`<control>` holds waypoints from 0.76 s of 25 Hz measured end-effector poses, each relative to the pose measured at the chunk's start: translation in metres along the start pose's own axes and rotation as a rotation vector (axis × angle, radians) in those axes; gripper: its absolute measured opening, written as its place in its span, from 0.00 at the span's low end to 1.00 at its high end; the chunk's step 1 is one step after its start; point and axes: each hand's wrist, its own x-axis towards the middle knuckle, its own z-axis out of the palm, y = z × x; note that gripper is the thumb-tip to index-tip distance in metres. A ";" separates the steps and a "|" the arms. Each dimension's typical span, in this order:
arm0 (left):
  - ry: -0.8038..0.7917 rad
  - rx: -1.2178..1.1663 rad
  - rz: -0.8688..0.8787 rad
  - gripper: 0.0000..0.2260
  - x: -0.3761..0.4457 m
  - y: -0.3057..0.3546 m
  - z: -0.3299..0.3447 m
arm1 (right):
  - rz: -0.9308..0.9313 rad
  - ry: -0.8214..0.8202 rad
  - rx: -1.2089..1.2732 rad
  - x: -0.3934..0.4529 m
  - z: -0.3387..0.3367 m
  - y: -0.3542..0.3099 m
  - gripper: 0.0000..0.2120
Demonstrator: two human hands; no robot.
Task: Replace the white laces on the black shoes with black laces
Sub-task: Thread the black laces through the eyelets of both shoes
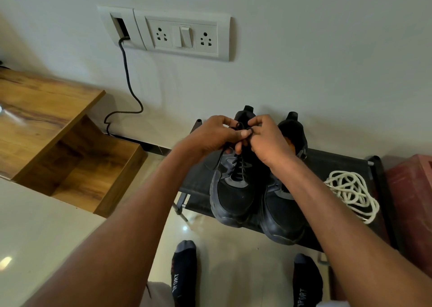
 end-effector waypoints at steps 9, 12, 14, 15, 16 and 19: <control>0.126 -0.190 -0.101 0.07 0.008 -0.006 -0.002 | -0.007 -0.027 0.080 0.006 -0.002 0.000 0.11; 0.053 -0.254 -0.134 0.07 0.009 -0.007 -0.007 | 0.068 -0.006 0.109 0.007 -0.004 0.004 0.11; -0.032 -0.271 -0.112 0.08 0.007 -0.006 -0.010 | 0.120 0.043 0.105 0.010 -0.003 0.005 0.13; -0.059 -0.252 -0.084 0.10 0.005 -0.006 -0.011 | 0.139 0.063 0.110 0.012 -0.002 0.006 0.14; -0.053 -0.197 -0.049 0.12 0.003 -0.006 -0.011 | 0.153 0.077 0.123 0.013 -0.001 0.005 0.14; 0.112 0.107 0.138 0.14 0.006 -0.008 -0.008 | 0.179 0.110 0.177 0.015 0.001 0.008 0.13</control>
